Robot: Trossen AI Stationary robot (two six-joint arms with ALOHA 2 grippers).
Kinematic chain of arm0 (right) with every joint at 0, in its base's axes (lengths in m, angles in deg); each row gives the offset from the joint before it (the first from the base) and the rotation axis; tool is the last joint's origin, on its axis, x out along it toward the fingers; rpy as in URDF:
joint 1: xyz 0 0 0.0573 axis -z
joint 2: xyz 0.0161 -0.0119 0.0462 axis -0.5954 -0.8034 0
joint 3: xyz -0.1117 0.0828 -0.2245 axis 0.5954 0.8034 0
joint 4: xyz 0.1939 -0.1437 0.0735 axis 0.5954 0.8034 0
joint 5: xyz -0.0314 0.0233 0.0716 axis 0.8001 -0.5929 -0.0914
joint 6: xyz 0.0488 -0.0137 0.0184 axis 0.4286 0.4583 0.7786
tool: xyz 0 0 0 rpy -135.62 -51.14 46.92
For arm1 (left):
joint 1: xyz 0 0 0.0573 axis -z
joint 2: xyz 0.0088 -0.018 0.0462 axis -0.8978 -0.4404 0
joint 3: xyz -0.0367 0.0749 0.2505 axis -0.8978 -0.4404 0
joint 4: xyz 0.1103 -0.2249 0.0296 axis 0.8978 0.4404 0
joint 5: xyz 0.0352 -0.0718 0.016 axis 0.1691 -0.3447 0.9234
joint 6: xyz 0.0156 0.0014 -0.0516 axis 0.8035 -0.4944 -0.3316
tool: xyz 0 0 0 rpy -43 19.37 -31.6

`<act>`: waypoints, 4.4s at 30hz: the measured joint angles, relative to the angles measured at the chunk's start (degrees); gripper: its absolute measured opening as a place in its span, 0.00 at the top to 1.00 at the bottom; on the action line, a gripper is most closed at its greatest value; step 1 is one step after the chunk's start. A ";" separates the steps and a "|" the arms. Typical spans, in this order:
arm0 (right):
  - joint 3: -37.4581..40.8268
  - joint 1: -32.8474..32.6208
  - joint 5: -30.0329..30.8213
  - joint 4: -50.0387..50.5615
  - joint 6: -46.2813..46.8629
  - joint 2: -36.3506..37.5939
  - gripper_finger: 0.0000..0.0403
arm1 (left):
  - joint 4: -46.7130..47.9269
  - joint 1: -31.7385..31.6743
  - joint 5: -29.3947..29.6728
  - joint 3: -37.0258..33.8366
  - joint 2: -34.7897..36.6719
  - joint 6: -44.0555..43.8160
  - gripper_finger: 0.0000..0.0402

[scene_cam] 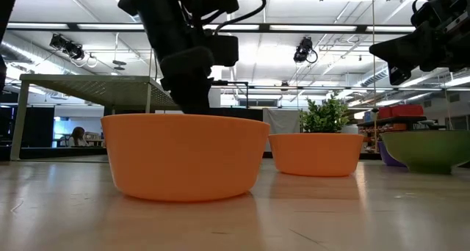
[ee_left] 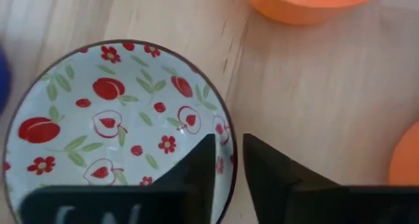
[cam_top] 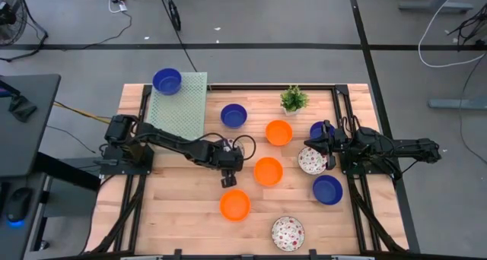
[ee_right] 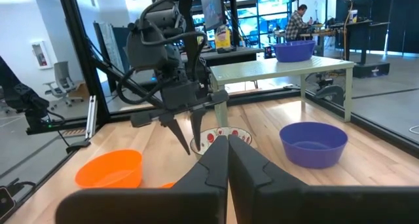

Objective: Pick & Place Mini bowls
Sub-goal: Put the white bowl on the shelf

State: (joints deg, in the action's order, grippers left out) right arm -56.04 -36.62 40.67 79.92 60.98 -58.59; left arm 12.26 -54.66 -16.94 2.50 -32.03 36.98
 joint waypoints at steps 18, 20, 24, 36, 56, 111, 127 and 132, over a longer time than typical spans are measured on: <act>0.00 0.01 -0.01 0.00 0.00 0.00 0.97 | -3.36 3.81 0.22 5.90 0.10 -1.01 0.98; 0.00 -0.01 -0.01 0.00 -0.01 0.00 0.97 | -1.21 4.75 2.06 8.59 0.00 0.02 0.99; 0.00 0.01 -0.01 0.00 0.00 0.00 0.97 | 5.68 6.69 7.51 15.44 0.00 0.94 0.99; 0.00 0.00 -0.01 0.00 -0.01 0.00 0.97 | 38.19 10.69 25.78 34.82 0.02 -3.47 0.99; 0.00 -0.01 -0.01 0.03 0.00 0.02 0.97 | 62.18 -3.46 27.12 23.74 13.19 -17.77 0.99; 0.00 -0.01 0.00 0.00 0.00 0.02 0.97 | 62.22 -6.54 20.96 9.29 23.91 -27.51 0.98; 0.00 -0.01 0.00 -0.02 -0.02 0.00 0.97 | 62.30 -5.60 22.63 1.91 29.48 -27.41 0.99; 0.00 -0.01 0.01 -0.02 0.00 0.00 0.97 | 62.27 -4.18 22.91 1.01 29.79 -29.11 0.99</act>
State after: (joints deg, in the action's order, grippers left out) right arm -56.04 -36.64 40.67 79.90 60.98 -58.59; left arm 74.53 -58.84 5.98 3.51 -2.24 7.87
